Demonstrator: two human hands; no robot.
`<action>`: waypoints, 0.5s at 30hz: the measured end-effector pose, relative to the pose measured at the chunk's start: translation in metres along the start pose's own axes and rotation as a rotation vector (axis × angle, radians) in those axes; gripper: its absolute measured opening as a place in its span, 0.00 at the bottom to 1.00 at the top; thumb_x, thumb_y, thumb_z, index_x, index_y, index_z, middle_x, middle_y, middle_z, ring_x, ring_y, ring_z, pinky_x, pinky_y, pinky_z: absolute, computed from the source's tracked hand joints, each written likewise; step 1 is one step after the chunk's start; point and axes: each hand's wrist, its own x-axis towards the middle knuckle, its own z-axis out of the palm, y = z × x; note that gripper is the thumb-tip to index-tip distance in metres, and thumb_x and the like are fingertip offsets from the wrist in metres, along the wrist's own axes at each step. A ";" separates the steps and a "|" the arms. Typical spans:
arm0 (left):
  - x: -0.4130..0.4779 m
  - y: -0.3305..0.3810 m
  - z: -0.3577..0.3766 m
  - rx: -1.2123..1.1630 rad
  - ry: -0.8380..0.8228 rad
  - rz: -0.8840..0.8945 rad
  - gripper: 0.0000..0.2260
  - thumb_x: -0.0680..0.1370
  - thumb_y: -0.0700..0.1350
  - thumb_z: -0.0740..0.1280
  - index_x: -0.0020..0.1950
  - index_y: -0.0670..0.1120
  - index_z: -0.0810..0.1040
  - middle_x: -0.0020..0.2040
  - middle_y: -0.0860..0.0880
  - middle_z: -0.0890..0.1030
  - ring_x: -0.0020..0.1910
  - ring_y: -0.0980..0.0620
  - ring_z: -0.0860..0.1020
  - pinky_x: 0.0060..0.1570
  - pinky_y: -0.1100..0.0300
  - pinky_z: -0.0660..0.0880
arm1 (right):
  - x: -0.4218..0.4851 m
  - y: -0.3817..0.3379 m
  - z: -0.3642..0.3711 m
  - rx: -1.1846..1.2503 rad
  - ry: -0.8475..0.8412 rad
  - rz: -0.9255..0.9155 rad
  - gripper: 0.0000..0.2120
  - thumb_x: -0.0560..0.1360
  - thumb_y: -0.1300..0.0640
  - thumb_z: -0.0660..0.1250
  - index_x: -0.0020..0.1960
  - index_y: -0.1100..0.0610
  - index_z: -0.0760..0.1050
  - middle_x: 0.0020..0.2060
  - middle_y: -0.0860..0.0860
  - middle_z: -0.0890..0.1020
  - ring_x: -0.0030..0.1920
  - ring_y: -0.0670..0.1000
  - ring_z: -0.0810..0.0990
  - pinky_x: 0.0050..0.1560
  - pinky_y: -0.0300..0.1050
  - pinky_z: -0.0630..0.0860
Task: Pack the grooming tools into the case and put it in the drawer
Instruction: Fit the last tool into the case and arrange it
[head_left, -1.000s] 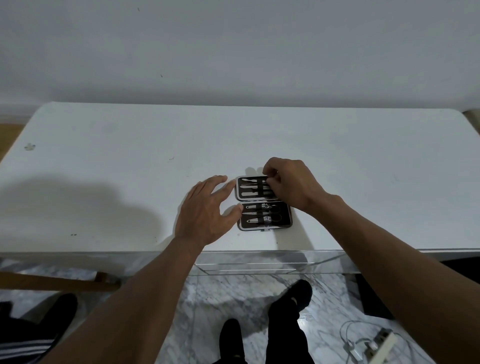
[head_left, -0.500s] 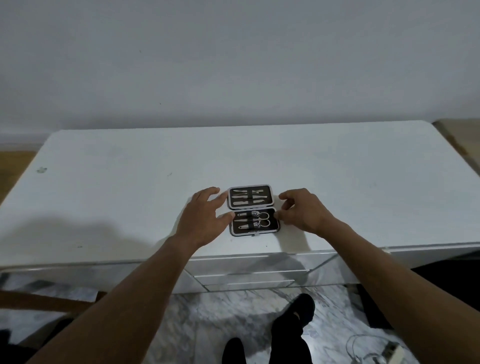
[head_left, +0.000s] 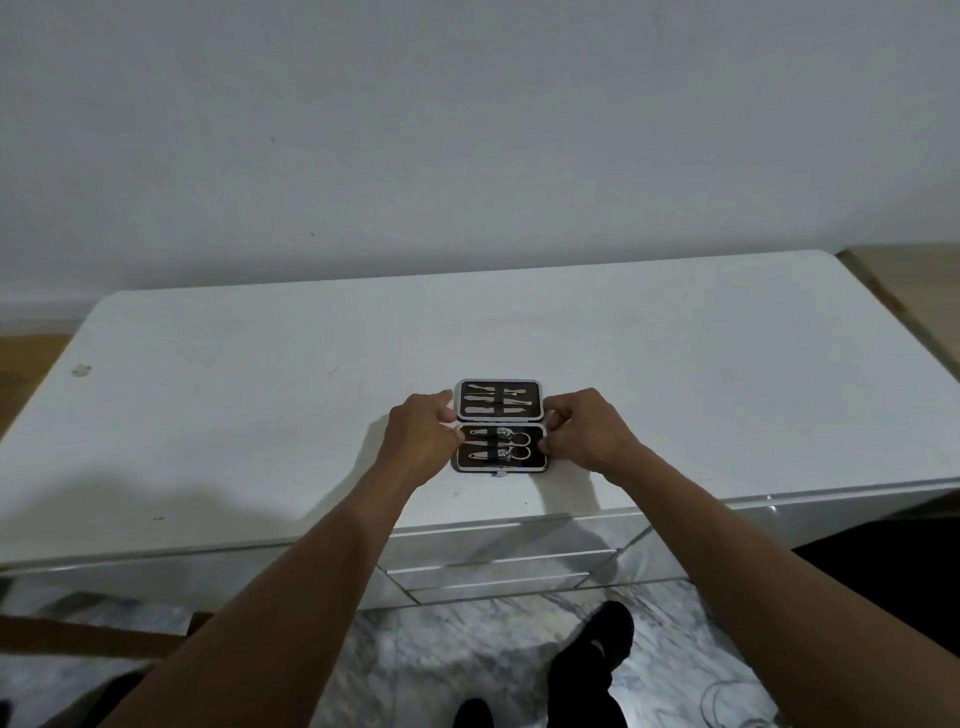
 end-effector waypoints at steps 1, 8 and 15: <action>0.001 -0.002 0.000 -0.036 0.004 -0.022 0.13 0.72 0.36 0.71 0.52 0.51 0.80 0.51 0.50 0.82 0.57 0.47 0.79 0.58 0.58 0.72 | 0.000 -0.001 0.001 0.011 0.005 -0.001 0.07 0.65 0.69 0.71 0.43 0.65 0.79 0.33 0.49 0.76 0.37 0.50 0.74 0.39 0.41 0.70; 0.004 -0.012 0.000 -0.271 0.009 -0.127 0.20 0.68 0.34 0.75 0.59 0.46 0.80 0.50 0.51 0.83 0.50 0.52 0.82 0.54 0.58 0.77 | -0.007 -0.006 0.005 0.078 0.060 -0.019 0.19 0.66 0.70 0.69 0.55 0.58 0.81 0.46 0.51 0.81 0.51 0.54 0.78 0.48 0.40 0.70; 0.006 -0.016 0.009 -0.339 0.049 -0.137 0.20 0.69 0.32 0.73 0.57 0.47 0.79 0.48 0.54 0.82 0.49 0.52 0.81 0.55 0.53 0.78 | -0.009 0.000 0.012 0.240 0.139 0.013 0.24 0.65 0.70 0.71 0.58 0.54 0.77 0.46 0.48 0.82 0.52 0.53 0.82 0.50 0.47 0.77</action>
